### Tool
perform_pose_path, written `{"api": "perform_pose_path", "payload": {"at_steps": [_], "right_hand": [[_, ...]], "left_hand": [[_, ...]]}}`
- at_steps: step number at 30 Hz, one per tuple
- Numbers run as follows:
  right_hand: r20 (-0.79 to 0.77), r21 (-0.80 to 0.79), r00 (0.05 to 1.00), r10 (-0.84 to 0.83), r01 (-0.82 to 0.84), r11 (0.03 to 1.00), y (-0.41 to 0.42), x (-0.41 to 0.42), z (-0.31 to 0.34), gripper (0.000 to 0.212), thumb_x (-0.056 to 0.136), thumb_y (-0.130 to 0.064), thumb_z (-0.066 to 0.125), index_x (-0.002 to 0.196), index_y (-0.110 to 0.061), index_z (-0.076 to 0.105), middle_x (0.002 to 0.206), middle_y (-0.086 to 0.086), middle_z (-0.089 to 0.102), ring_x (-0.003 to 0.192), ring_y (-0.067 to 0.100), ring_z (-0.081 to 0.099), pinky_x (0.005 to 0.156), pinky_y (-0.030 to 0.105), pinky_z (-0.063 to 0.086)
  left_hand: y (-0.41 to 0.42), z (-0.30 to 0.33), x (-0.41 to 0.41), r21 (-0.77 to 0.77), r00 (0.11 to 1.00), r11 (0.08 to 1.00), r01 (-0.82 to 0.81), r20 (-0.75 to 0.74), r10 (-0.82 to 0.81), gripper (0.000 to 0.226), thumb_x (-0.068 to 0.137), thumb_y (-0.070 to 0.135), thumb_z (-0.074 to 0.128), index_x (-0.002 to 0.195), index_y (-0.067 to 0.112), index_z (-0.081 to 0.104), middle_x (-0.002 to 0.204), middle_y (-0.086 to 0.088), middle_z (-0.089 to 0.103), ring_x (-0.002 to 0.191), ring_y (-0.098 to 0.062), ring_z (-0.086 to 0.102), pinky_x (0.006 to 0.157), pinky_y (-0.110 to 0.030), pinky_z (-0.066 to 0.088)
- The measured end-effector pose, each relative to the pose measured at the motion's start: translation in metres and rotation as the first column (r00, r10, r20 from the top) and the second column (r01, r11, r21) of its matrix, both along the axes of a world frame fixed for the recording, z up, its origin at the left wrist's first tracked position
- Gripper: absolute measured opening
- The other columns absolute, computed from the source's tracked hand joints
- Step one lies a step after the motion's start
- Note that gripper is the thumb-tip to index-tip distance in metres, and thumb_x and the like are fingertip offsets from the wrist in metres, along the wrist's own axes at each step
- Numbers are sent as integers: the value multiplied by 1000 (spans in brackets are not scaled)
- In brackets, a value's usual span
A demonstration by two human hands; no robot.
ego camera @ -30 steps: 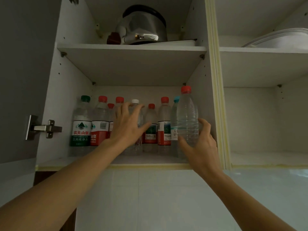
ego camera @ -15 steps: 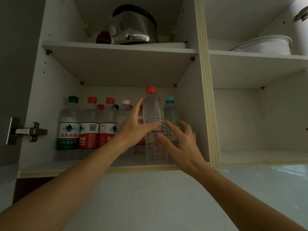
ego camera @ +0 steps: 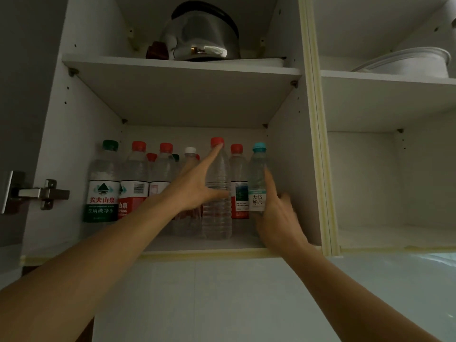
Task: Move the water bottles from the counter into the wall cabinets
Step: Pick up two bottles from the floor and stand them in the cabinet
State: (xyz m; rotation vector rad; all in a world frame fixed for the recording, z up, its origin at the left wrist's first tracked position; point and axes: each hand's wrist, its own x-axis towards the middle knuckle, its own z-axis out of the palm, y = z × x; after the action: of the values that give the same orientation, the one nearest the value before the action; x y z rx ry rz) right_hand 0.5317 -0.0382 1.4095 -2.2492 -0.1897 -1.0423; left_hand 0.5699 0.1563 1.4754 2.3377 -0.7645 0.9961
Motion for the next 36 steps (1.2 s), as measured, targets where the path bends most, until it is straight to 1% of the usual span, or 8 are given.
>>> {"api": "perform_pose_path", "payload": {"at_steps": [3, 6, 10, 18, 26, 29, 32, 36], "right_hand": [[20, -25, 991, -130, 131, 991, -1, -2, -5, 114, 91, -13, 67, 148, -56, -22, 133, 14, 35, 124, 37, 44, 100, 58, 45], [49, -34, 979, -198, 199, 979, -1, -1, -8, 115, 90, -13, 68, 149, -52, -23, 133, 14, 35, 124, 37, 44, 100, 57, 47], [47, -36, 974, -221, 223, 974, -1, 0, -9, 114, 91, -12, 67, 151, -50, -22, 135, 13, 35, 126, 36, 43, 101, 55, 47], [45, -36, 971, -236, 238, 971, 0, -2, -10, 117, 90, -8, 66, 149, -51, -25, 136, 13, 34, 127, 35, 43, 99, 54, 46], [53, -27, 968, -246, 248, 968, 1, -5, -10, 116, 90, -5, 64, 151, -49, -24, 136, 13, 35, 121, 34, 48, 96, 53, 50], [61, -17, 968, -244, 246, 969, 2, -4, -11, 115, 91, -10, 65, 149, -51, -25, 138, 13, 34, 125, 35, 47, 98, 54, 49], [63, -6, 969, -237, 238, 971, 3, -4, -11, 116, 91, -8, 64, 148, -53, -26, 142, 12, 31, 128, 35, 45, 99, 56, 48], [74, 8, 972, -222, 222, 975, 1, -3, -11, 116, 90, -5, 64, 148, -53, -24, 141, 10, 32, 129, 34, 45, 100, 55, 47]], "left_hand": [[-6, 6, 3, 158, 978, 966, -207, 59, 200, 119, 66, 70, 79, 151, 62, -4, 165, -12, 11, 151, -35, 9, 117, -60, 20], [-12, 12, 11, 257, 938, 906, -335, 184, 295, 115, 64, 80, 72, 149, 62, -4, 163, -12, 17, 150, -33, 7, 117, -57, 10], [-10, 19, 22, 299, 917, 875, -381, 245, 315, 113, 61, 86, 67, 150, 57, 4, 153, -14, 30, 146, -32, 13, 117, -54, 4], [-2, 15, 46, 322, 885, 838, -441, 311, 346, 109, 67, 88, 59, 151, 52, 0, 158, -19, 24, 150, -33, 3, 116, -55, -14], [-13, 14, 39, 321, 803, 758, -568, 416, 426, 118, 63, 93, 55, 156, 45, 1, 159, -20, 19, 149, -36, 7, 117, -61, -7], [-24, 25, 29, 200, 831, 845, -496, 390, 396, 118, 64, 95, 51, 157, 43, 0, 165, -18, 2, 152, -37, 0, 119, -61, -2], [-37, 52, 27, 55, 848, 937, -346, 446, 287, 95, 82, 81, 51, 157, 34, 19, 162, -12, 24, 148, -33, 19, 119, -56, 11], [-53, 90, 46, 124, 869, 917, -379, 389, 306, 65, 95, 66, 49, 147, 28, 45, 145, -10, 53, 139, -31, 39, 119, -54, 11]]}}
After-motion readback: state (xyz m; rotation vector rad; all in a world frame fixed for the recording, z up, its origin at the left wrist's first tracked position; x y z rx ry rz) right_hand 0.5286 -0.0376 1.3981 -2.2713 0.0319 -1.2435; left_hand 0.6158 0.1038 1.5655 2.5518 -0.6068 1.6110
